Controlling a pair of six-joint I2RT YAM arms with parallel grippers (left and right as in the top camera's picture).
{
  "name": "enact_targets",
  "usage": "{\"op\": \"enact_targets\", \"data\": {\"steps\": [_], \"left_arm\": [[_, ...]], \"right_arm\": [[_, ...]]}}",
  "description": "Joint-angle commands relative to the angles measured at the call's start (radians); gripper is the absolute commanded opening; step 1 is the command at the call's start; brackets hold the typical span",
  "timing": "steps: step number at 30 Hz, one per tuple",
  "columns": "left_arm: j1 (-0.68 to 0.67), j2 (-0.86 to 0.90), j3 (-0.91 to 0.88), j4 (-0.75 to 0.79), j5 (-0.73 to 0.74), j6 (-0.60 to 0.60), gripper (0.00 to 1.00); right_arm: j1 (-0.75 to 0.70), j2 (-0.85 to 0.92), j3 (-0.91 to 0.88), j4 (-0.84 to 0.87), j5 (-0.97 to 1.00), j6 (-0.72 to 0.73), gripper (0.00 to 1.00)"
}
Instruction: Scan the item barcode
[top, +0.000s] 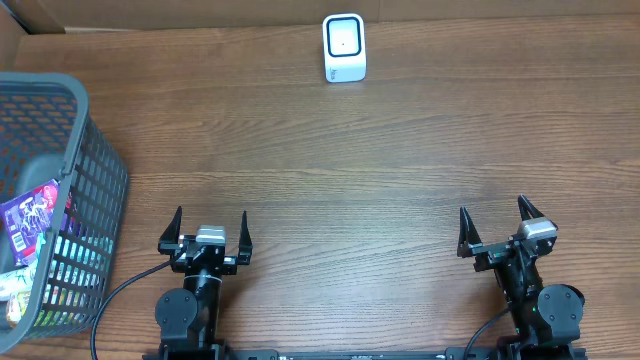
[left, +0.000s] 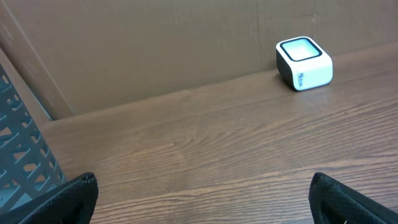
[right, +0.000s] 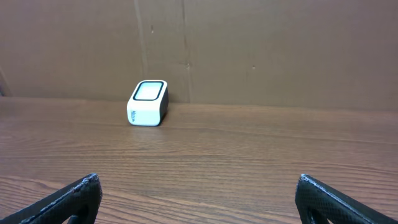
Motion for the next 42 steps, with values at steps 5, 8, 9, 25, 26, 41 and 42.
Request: {"op": "enact_targets", "data": {"steps": [5,8,9,25,26,41,42], "left_arm": [[-0.006,-0.012,-0.007,0.002,0.019,-0.008,0.99],[-0.007,-0.012,-0.007,0.001,0.022,-0.137,1.00],[-0.007,-0.011,-0.007,0.001,0.018,-0.186,1.00],[-0.007,0.000,0.025,0.000,0.063,-0.357,1.00],[-0.007,0.008,0.039,-0.003,0.064,-0.357,0.99],[-0.007,0.369,0.560,-0.303,0.085,-0.356,1.00],[-0.007,0.406,0.613,-0.335,0.092,-0.356,1.00]], "right_arm": [[0.004,-0.012,-0.011,0.005,-0.006,0.003,1.00],[0.004,-0.012,-0.011,0.005,-0.006,0.003,1.00],[0.004,-0.012,-0.011,0.005,-0.006,0.003,1.00],[0.004,-0.012,-0.011,0.005,-0.006,0.003,1.00],[0.004,-0.012,-0.011,0.005,-0.006,0.003,1.00],[0.004,-0.012,-0.011,0.005,-0.006,0.003,1.00],[0.004,-0.012,-0.011,0.005,-0.006,0.003,1.00]]}}
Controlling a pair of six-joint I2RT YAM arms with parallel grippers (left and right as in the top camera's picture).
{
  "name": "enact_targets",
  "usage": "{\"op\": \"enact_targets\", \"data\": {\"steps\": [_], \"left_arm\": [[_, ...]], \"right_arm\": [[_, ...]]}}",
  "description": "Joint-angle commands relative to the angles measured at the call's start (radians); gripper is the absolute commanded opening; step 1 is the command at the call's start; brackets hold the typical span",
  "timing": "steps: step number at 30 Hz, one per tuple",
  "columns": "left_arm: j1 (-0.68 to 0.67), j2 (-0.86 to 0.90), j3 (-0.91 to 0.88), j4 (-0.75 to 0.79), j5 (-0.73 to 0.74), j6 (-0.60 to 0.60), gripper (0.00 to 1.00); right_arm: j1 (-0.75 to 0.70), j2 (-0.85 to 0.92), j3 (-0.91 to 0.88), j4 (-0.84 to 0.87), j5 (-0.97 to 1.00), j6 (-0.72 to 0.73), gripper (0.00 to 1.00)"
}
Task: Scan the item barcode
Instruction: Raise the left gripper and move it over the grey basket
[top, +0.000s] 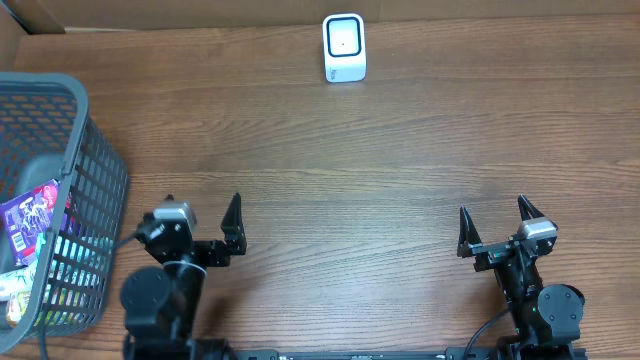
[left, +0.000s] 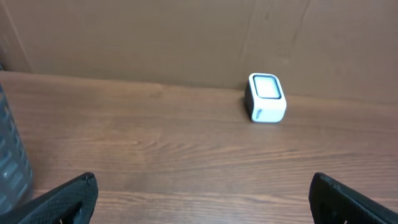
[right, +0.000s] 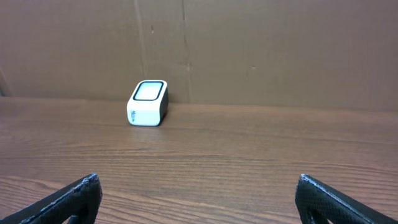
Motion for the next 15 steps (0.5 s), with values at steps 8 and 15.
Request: {"op": "enact_targets", "data": {"steps": [8,15], "left_arm": [[-0.006,0.394,0.584,-0.365,0.038,-0.010,1.00],[-0.006,0.711,1.080,-0.807,0.055,-0.009,1.00]], "right_arm": [[0.004,-0.012,-0.011,0.004,-0.005,0.003,1.00],[0.004,-0.012,-0.011,0.004,-0.005,0.003,1.00]]}}
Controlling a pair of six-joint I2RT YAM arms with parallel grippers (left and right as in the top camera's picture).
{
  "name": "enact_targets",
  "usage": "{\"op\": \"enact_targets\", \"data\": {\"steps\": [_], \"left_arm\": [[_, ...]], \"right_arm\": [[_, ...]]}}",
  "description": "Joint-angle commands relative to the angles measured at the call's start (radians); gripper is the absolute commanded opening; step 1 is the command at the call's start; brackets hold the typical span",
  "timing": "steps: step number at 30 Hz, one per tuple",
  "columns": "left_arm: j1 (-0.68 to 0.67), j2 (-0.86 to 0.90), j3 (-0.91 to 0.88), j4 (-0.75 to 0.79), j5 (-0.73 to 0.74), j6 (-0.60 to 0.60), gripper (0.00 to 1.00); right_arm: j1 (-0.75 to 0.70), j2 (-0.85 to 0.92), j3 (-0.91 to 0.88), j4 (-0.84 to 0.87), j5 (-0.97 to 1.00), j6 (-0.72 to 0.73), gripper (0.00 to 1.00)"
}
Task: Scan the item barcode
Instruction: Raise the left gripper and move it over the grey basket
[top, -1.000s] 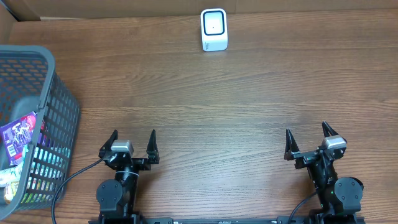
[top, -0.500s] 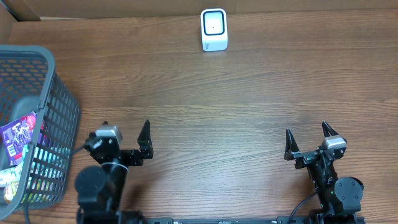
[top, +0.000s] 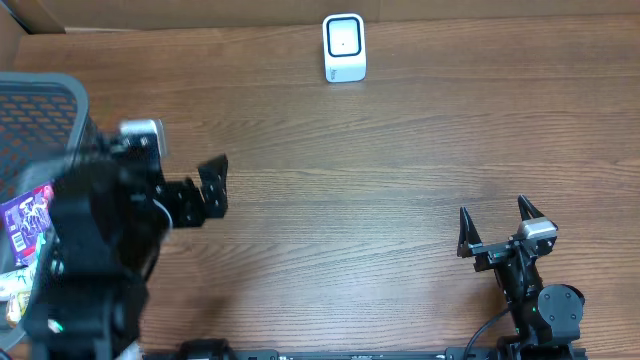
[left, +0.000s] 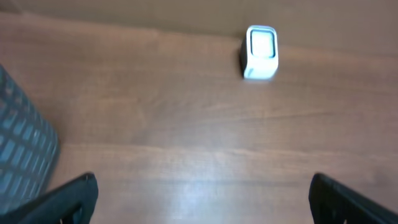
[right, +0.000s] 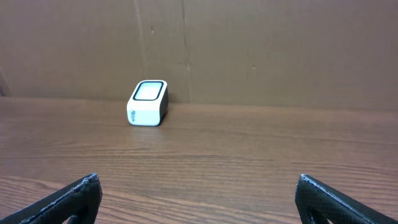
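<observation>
The white barcode scanner with its dark-framed window stands at the far edge of the wooden table; it also shows as the scanner and the scanner. A purple packet lies in the grey mesh basket at the left. My left arm is raised and blurred beside the basket. The left gripper is open and empty, looking down on bare wood. My right gripper is open and empty, low at the near right, right gripper.
A brown cardboard wall closes off the far side behind the scanner. The basket's mesh corner shows at the left of the left wrist view. Other packets lie low in the basket.
My left arm has risen and moved further left and away from the near edge, beside the basket; its camera now looks down more steeply on the table. The right arm has not moved.
Both grippers first rested open at the near edge, left and right. Then the left arm had turned and shifted toward the basket. Now it is raised high next to the basket, still open, while the right gripper stays where it was.
</observation>
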Motion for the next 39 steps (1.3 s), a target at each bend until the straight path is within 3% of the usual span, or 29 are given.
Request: {"op": "enact_targets", "data": {"steps": [1,12,18,25,33,39], "left_arm": [[-0.005,0.116,0.189,-0.101,0.018,-0.005,1.00],[-0.005,0.320,0.258,-0.140,0.076,-0.011,0.97],[0.040,0.458,0.577,-0.237,-0.034,-0.090,0.99],[0.222,0.651,0.967,-0.484,-0.219,-0.129,1.00],[0.531,0.725,0.982,-0.550,-0.256,-0.238,0.91],[0.628,0.813,0.967,-0.566,-0.302,-0.268,0.86]], "right_arm": [[0.004,-0.012,-0.011,0.005,-0.006,0.003,1.00],[0.004,-0.011,-0.011,0.005,-0.006,0.003,1.00],[0.004,-0.011,-0.011,0.005,-0.006,0.003,1.00],[0.004,-0.011,-0.011,0.005,-0.006,0.003,1.00],[0.004,-0.011,-0.011,0.005,-0.006,0.003,1.00],[0.004,-0.011,-0.011,0.005,-0.006,0.003,1.00]]}}
